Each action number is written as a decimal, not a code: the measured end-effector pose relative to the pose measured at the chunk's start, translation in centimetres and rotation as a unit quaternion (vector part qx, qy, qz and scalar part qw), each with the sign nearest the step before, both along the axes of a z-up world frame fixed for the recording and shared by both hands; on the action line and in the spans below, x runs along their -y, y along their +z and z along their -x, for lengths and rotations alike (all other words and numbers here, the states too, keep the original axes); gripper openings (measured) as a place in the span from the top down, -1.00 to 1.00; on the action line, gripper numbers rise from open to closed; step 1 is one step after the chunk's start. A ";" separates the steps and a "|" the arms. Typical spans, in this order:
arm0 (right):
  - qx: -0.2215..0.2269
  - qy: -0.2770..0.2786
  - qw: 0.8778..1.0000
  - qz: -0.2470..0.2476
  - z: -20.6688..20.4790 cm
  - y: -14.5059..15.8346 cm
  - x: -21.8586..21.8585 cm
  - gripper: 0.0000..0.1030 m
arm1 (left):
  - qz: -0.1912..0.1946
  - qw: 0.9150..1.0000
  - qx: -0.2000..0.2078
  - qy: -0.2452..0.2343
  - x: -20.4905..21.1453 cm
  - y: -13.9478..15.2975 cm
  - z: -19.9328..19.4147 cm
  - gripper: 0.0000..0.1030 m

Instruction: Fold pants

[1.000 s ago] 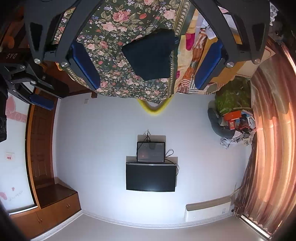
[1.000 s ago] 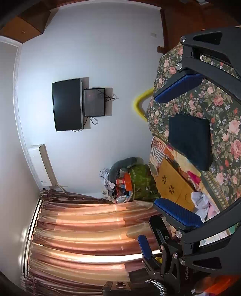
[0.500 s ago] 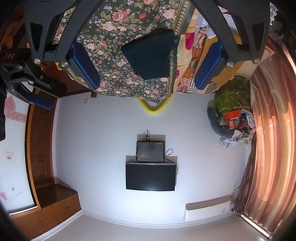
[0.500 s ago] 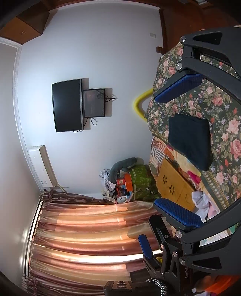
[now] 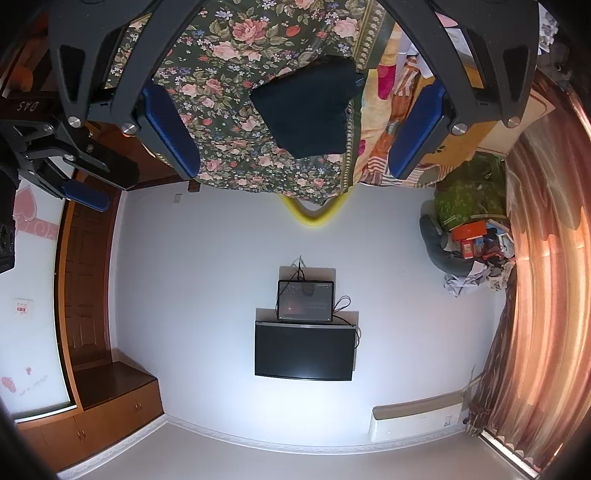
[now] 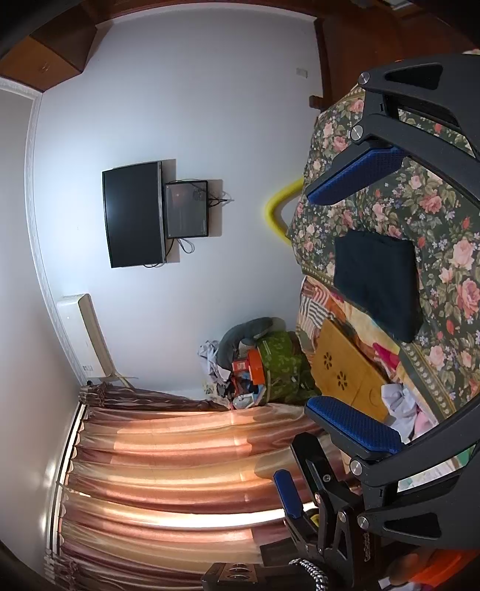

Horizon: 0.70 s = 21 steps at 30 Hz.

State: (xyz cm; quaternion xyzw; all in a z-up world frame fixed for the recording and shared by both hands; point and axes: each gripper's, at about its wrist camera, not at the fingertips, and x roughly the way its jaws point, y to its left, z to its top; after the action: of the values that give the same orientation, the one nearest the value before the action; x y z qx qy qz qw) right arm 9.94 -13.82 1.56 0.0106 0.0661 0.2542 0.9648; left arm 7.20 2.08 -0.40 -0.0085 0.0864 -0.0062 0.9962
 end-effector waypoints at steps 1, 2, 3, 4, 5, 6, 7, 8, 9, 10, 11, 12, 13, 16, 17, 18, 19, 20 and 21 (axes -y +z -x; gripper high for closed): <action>0.000 -0.001 1.000 0.000 0.0 0.0 0.0 -1.00 | 0.000 1.000 0.000 0.000 0.0 0.0 0.0 -1.00; 0.000 -0.001 1.000 0.000 0.0 0.0 0.1 -1.00 | 0.001 1.000 -0.001 -0.001 0.0 0.0 0.0 -1.00; 0.000 -0.001 1.000 0.000 0.0 0.0 0.1 -1.00 | 0.001 1.000 -0.001 -0.003 0.0 0.0 -0.1 -1.00; 0.000 -0.001 1.000 0.000 0.0 0.0 0.1 -1.00 | 0.003 1.000 -0.002 -0.003 -0.1 0.0 -0.1 -1.00; 0.000 -0.001 1.000 0.000 0.0 0.0 0.1 -1.00 | 0.005 1.000 -0.004 -0.005 -0.1 -0.1 -0.1 -1.00; 0.000 -0.001 1.000 -0.001 0.0 0.0 0.2 -1.00 | 0.006 1.000 -0.004 -0.005 -0.1 -0.1 -0.2 -1.00; 0.000 -0.002 1.000 -0.001 0.0 0.1 0.2 -1.00 | 0.008 1.000 -0.006 -0.005 -0.2 -0.1 -0.2 -1.00; 0.001 -0.002 1.000 -0.001 0.0 0.0 0.2 -1.00 | 0.009 1.000 -0.007 -0.005 -0.2 -0.2 -0.3 -1.00; 0.001 -0.003 1.000 -0.001 0.0 0.0 0.2 -1.00 | 0.010 1.000 -0.007 -0.006 -0.2 -0.2 -0.3 -1.00; 0.002 -0.003 1.000 -0.001 0.0 0.0 0.2 -1.00 | 0.010 1.000 -0.008 -0.007 -0.2 -0.2 -0.3 -1.00; 0.001 -0.004 1.000 -0.001 0.0 0.0 0.2 -1.00 | 0.010 1.000 -0.009 -0.009 -0.2 -0.2 -0.4 -1.00; 0.001 -0.004 1.000 0.000 0.0 0.1 0.2 -1.00 | 0.010 1.000 -0.011 -0.011 -0.1 -0.1 -0.5 -1.00; 0.000 -0.004 1.000 0.001 0.0 0.0 0.2 -1.00 | 0.009 1.000 -0.013 -0.013 -0.1 -0.1 -0.6 -1.00; 0.000 -0.005 1.000 -0.001 0.0 0.1 0.3 -1.00 | 0.005 1.000 -0.013 -0.013 0.0 -0.2 -0.6 -1.00; 0.000 -0.005 1.000 -0.002 0.0 0.1 0.3 -1.00 | 0.004 1.000 -0.013 -0.013 0.1 -0.2 -0.6 -1.00; -0.001 -0.005 1.000 -0.002 0.0 0.1 0.3 -1.00 | 0.003 1.000 -0.013 -0.013 0.1 -0.3 -0.6 -1.00; -0.001 -0.006 1.000 -0.002 -0.1 0.2 0.3 -1.00 | 0.003 1.000 -0.012 -0.014 0.1 -0.3 -0.6 -1.00; -0.001 -0.007 1.000 -0.001 -0.1 0.1 0.3 -1.00 | 0.003 1.000 -0.012 -0.014 0.1 -0.3 -0.6 -1.00; -0.001 -0.007 1.000 -0.001 -0.1 0.2 0.4 -1.00 | 0.003 1.000 -0.012 -0.015 0.1 -0.3 -0.6 -1.00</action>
State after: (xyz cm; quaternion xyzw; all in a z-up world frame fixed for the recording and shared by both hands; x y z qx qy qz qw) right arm 10.04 -14.18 1.72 0.0126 0.0670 0.2476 0.9665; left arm 7.78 1.94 -0.68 -0.0104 0.0988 -0.0210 0.9948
